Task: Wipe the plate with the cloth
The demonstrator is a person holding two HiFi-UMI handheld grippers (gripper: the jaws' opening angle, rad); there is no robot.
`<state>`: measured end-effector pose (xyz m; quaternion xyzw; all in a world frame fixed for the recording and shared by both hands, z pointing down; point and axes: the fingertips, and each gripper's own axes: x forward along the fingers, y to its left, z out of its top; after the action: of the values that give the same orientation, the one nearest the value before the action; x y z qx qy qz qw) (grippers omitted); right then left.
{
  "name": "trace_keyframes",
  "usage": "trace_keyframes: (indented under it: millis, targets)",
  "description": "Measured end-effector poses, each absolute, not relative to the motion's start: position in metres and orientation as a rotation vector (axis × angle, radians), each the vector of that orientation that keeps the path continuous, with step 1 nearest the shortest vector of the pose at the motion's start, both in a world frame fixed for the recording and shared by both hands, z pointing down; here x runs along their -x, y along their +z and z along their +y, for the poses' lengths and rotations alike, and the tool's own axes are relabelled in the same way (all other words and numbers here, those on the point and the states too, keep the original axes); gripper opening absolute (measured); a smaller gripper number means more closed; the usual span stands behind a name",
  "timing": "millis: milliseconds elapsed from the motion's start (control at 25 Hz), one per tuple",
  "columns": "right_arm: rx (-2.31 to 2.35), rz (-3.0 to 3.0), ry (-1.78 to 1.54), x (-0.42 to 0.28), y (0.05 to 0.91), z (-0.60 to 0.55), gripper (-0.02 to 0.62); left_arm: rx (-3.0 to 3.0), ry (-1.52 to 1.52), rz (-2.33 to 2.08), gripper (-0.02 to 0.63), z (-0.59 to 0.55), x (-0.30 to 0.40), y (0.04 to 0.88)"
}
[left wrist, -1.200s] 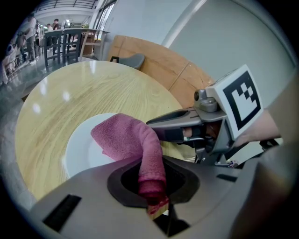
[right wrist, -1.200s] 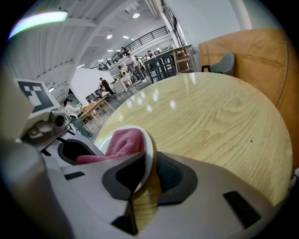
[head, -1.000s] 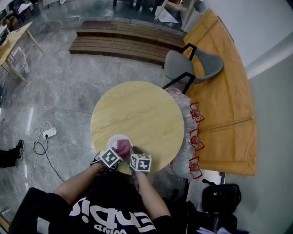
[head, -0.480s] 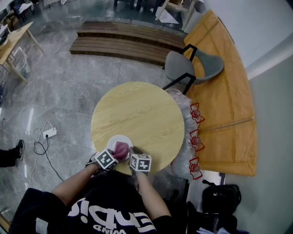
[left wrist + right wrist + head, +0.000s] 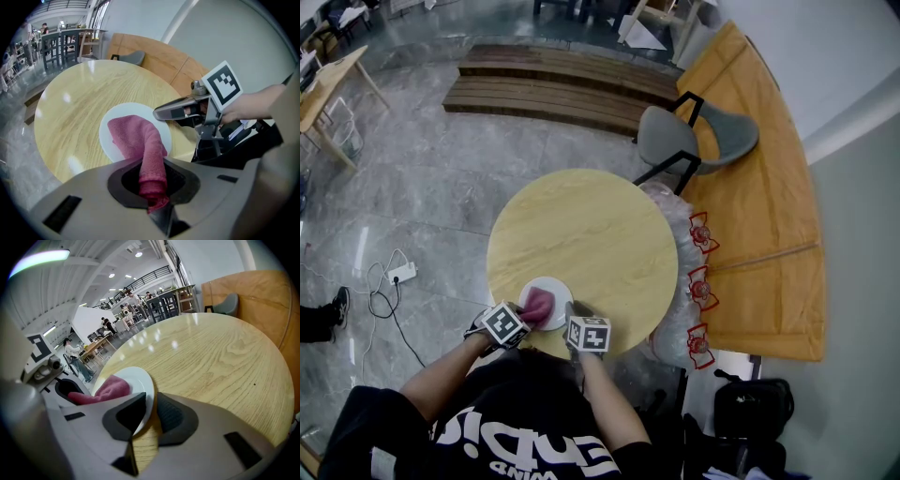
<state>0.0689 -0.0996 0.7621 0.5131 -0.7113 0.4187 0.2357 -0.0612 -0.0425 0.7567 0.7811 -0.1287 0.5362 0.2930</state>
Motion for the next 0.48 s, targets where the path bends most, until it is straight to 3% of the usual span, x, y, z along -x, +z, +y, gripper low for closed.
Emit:
trace_keyframes:
  millis: [480]
  targets:
    - [-1.402, -1.95, 1.161, -0.067, 0.762, -0.098, 0.087, -2.121, 1.356, -0.37, 0.052, -0.067, 0.06, 0.741]
